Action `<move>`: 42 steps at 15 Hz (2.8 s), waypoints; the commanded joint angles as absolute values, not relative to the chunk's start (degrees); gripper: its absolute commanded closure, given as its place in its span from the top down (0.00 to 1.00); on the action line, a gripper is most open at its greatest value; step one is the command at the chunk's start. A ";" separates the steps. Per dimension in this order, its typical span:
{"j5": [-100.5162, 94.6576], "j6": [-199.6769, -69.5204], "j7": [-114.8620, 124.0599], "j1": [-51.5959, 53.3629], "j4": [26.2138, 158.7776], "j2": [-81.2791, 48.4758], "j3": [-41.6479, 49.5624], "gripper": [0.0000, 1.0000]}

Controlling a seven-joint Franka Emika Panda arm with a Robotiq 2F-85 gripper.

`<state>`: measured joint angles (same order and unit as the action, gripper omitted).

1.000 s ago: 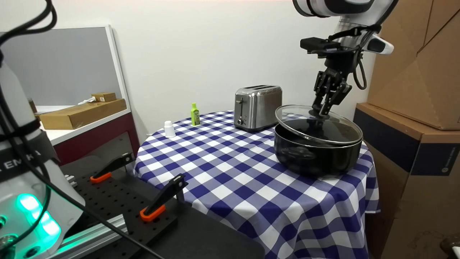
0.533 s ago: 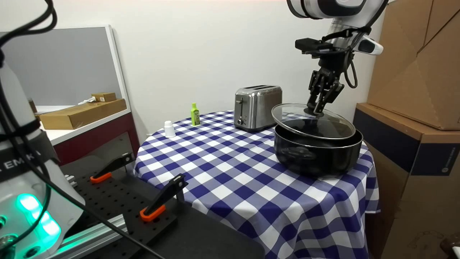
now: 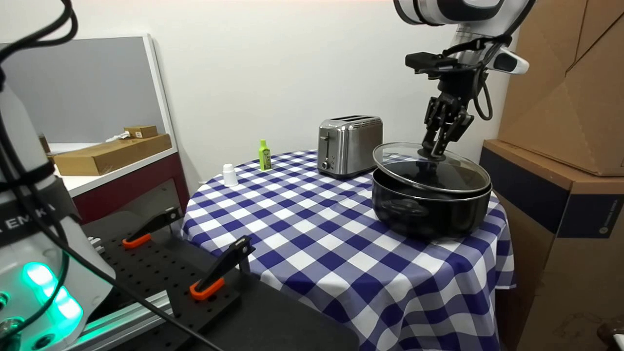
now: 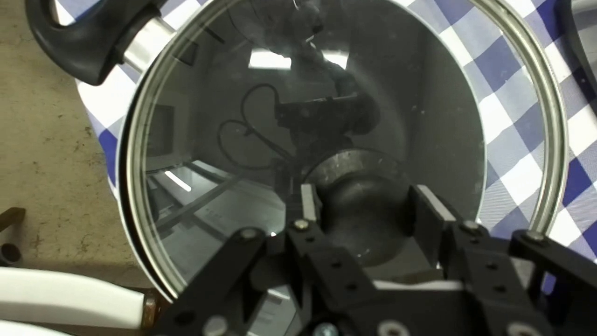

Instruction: Put the lid on the pot

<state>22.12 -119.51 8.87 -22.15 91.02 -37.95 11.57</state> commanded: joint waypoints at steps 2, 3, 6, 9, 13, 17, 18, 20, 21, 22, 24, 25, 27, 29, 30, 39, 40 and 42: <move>20.85 -118.08 10.43 -22.24 89.61 -38.30 11.79 0.25; 20.76 -118.09 10.51 -22.26 89.49 -38.40 11.86 0.25; 20.34 -118.41 10.90 -22.20 89.08 -38.67 12.24 0.25; 18.55 -119.08 11.79 -21.39 89.21 -38.64 13.00 0.25; 14.07 -119.74 13.90 -19.87 89.75 -38.42 13.99 0.25; 10.68 -120.73 15.14 -18.47 90.34 -38.40 14.42 0.25; 9.97 -120.90 15.34 -18.13 90.42 -38.51 14.42 0.25; 9.01 -121.38 15.43 -17.56 90.60 -38.68 14.31 0.25; 8.73 -121.62 15.45 -17.33 90.66 -38.79 14.19 0.25; 8.58 -121.80 15.50 -17.05 90.69 -38.91 14.06 0.25; 8.60 -122.32 15.49 -16.52 90.85 -39.06 13.77 0.25; 8.59 -122.53 15.56 -16.24 90.99 -39.03 13.66 0.25; 8.59 -123.17 15.64 -15.80 91.09 -39.02 13.56 0.25; 8.50 -123.96 15.76 -15.41 91.15 -39.09 13.61 0.25; 8.56 -124.32 15.91 -15.33 91.18 -39.15 13.66 0.25; 9.94 -126.72 15.51 -15.75 92.99 -38.72 13.00 0.25; 10.49 -126.27 15.33 -16.04 93.10 -38.58 12.71 0.25; 11.59 -125.30 15.00 -16.62 93.29 -38.32 12.19 0.25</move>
